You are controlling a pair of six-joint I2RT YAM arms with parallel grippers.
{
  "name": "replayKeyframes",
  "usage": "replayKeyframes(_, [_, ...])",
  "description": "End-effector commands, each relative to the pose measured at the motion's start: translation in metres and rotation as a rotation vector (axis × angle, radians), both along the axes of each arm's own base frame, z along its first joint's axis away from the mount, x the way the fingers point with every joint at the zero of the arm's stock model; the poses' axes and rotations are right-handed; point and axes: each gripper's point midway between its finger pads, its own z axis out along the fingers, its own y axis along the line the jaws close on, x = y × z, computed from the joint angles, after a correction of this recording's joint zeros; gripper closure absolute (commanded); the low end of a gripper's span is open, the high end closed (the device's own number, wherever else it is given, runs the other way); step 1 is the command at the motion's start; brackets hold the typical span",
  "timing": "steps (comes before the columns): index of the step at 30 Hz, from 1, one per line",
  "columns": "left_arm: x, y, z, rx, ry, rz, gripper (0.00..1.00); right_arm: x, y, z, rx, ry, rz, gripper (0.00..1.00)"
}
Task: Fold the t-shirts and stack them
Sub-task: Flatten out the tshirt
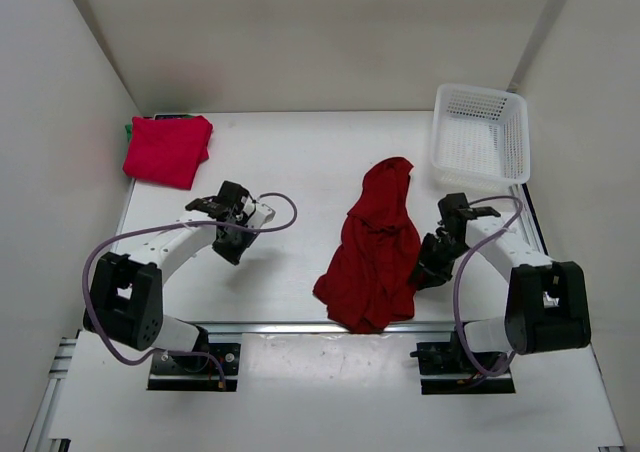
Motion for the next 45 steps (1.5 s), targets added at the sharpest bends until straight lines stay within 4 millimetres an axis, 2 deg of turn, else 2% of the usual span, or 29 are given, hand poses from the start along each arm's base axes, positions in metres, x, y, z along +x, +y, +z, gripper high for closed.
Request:
replayKeyframes(1, [-0.010,-0.008,0.004,-0.042,0.027,-0.033,1.00,0.007,-0.005,0.020,-0.109,-0.029,0.076,0.58])
replayKeyframes(4, [-0.007,-0.023,0.010,-0.038,0.018,-0.097,0.96,0.042,-0.002,0.054,-0.220,-0.137,0.164,0.58])
replayKeyframes(5, [-0.001,-0.028,0.016,-0.035,-0.007,-0.113,0.94,0.046,-0.005,0.058,-0.256,-0.126,0.184,0.58])
replayKeyframes(6, [0.000,-0.033,0.017,-0.041,-0.008,-0.138,0.92,0.062,-0.005,0.067,-0.308,-0.173,0.207,0.60])
replayKeyframes(7, [-0.001,-0.043,0.019,-0.050,-0.001,-0.164,0.88,0.078,0.002,0.079,-0.311,-0.226,0.226,0.61])
replayKeyframes(8, [0.004,-0.053,0.026,-0.069,-0.021,-0.186,0.85,0.088,0.008,0.082,-0.300,-0.257,0.241,0.61])
replayKeyframes(9, [0.001,-0.063,0.024,-0.078,-0.011,-0.220,0.81,0.103,0.015,0.085,-0.279,-0.301,0.260,0.62])
replayKeyframes(11, [0.002,-0.091,0.032,-0.119,-0.021,-0.285,0.71,0.121,0.026,0.080,-0.244,-0.320,0.272,0.61])
replayKeyframes(12, [0.002,-0.098,0.030,-0.128,-0.009,-0.300,0.66,0.129,0.030,0.073,-0.237,-0.311,0.278,0.59])
replayKeyframes(15, [-0.003,-0.134,0.032,-0.159,0.012,-0.374,0.58,0.149,0.036,0.053,-0.241,-0.293,0.289,0.56])
replayKeyframes(16, [-0.008,-0.141,0.028,-0.163,0.038,-0.389,0.57,0.150,0.045,0.045,-0.215,-0.268,0.303,0.55])
replayKeyframes(18, [-0.005,-0.153,0.032,-0.192,0.043,-0.382,0.54,0.160,0.049,0.037,-0.199,-0.258,0.300,0.54])
replayKeyframes(21, [-0.003,-0.157,0.028,-0.204,0.071,-0.369,0.53,0.170,0.055,0.027,-0.208,-0.265,0.319,0.55])
replayKeyframes(23, [-0.006,-0.159,0.026,-0.191,0.076,-0.387,0.51,0.176,0.054,0.016,-0.215,-0.251,0.318,0.64])
replayKeyframes(25, [-0.010,-0.161,0.023,-0.193,0.086,-0.398,0.48,0.181,0.052,0.019,-0.216,-0.254,0.310,0.93])
replayKeyframes(26, [-0.014,-0.164,0.021,-0.188,0.091,-0.416,0.48,0.182,0.048,0.021,-0.232,-0.248,0.301,0.98])
replayKeyframes(29, [-0.020,-0.172,0.016,-0.197,0.115,-0.441,0.35,0.193,0.049,0.049,-0.232,-0.332,0.304,1.00])
replayKeyframes(30, [-0.024,-0.182,0.020,-0.231,0.119,-0.469,0.29,0.192,0.050,0.056,-0.227,-0.347,0.311,1.00])
replayKeyframes(32, [-0.030,-0.196,0.016,-0.255,0.167,-0.496,0.20,0.197,0.054,0.087,-0.215,-0.417,0.312,0.99])
replayKeyframes(33, [-0.033,-0.210,0.021,-0.284,0.168,-0.521,0.15,0.197,0.051,0.093,-0.213,-0.425,0.306,1.00])
replayKeyframes(35, [-0.034,-0.227,0.015,-0.304,0.189,-0.544,0.01,0.200,0.053,0.111,-0.182,-0.467,0.272,1.00])
replayKeyframes(37, [-0.033,-0.238,0.007,-0.301,0.210,-0.544,0.01,0.198,0.054,0.121,-0.140,-0.485,0.256,1.00])
replayKeyframes(40, [-0.040,-0.249,-0.012,-0.293,0.262,-0.550,0.01,0.199,0.041,0.127,-0.132,-0.494,0.210,1.00])
replayKeyframes(42, [-0.040,-0.256,-0.022,-0.278,0.234,-0.547,0.02,0.196,0.037,0.129,-0.138,-0.499,0.208,1.00])
replayKeyframes(43, [-0.041,-0.256,-0.029,-0.254,0.229,-0.546,0.09,0.196,0.035,0.127,-0.140,-0.492,0.200,1.00])
replayKeyframes(44, [-0.039,-0.257,-0.033,-0.245,0.216,-0.533,0.21,0.194,0.032,0.124,-0.141,-0.482,0.197,1.00])
replayKeyframes(45, [-0.040,-0.258,-0.036,-0.248,0.209,-0.528,0.29,0.195,0.029,0.128,-0.138,-0.489,0.183,1.00])
